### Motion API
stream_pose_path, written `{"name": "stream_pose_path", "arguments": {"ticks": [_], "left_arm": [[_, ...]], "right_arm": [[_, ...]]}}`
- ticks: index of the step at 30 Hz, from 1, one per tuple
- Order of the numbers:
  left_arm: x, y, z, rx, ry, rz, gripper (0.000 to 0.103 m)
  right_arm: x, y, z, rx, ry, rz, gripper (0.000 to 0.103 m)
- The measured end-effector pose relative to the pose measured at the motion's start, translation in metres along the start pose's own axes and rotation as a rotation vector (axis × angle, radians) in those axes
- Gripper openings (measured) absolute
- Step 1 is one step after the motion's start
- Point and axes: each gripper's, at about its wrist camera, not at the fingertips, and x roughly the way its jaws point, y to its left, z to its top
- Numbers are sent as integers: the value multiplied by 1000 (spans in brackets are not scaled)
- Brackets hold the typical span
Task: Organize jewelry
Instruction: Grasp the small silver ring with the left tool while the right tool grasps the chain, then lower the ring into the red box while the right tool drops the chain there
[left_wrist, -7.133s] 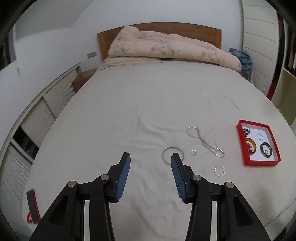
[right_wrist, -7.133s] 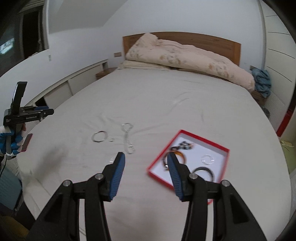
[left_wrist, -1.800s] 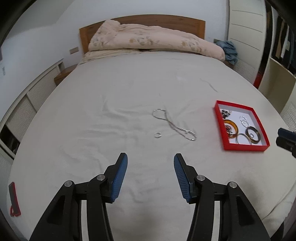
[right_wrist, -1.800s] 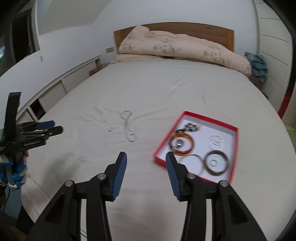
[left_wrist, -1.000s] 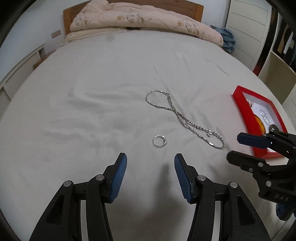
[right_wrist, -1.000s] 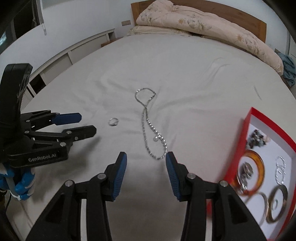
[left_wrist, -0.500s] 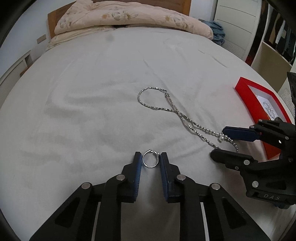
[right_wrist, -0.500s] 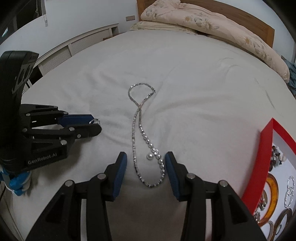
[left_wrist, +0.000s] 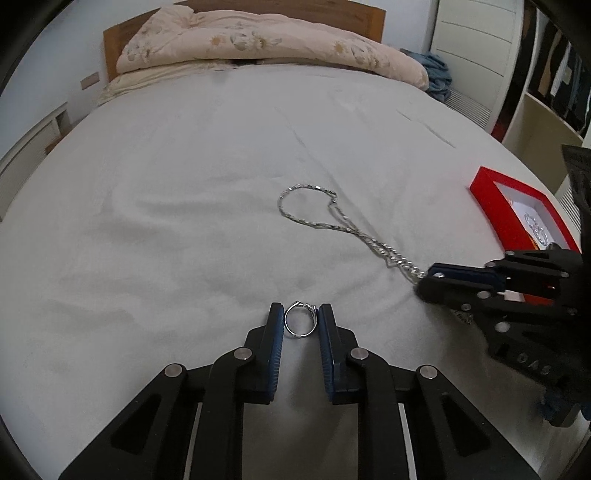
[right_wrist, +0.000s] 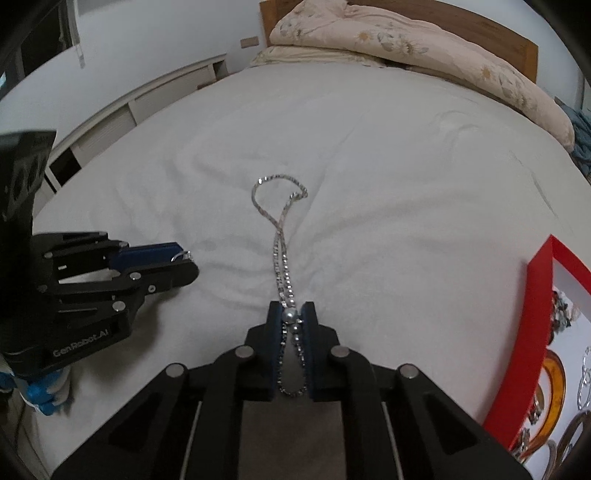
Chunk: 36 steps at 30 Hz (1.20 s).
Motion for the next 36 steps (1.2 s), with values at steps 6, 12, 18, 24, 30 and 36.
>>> {"name": "stream_pose_path", "arguments": {"ticks": [6,12,18,24,30,36], "left_arm": [[-27,5,4,-33,-18,23,18],[-73,2,8,-35,-64,38,18],[-124,-12,15,-30,-125,42,18],[-158,-42,26,-6,-175,8,18],[-166,-92,43,33,-197,-52,18],[-141,-152,62,90,-173,-118,18]], "right_arm": [[-38,6,10,22,-53,10,9],[-99,16,22,19,-126,7,9],[-164,18,28,26,-201,-22,9],[-228,4,32,30,-268,-76,9],[-280,-23,30,31,-319,-154,9],[-298,-72,30,71,-343,-212,9]]}}
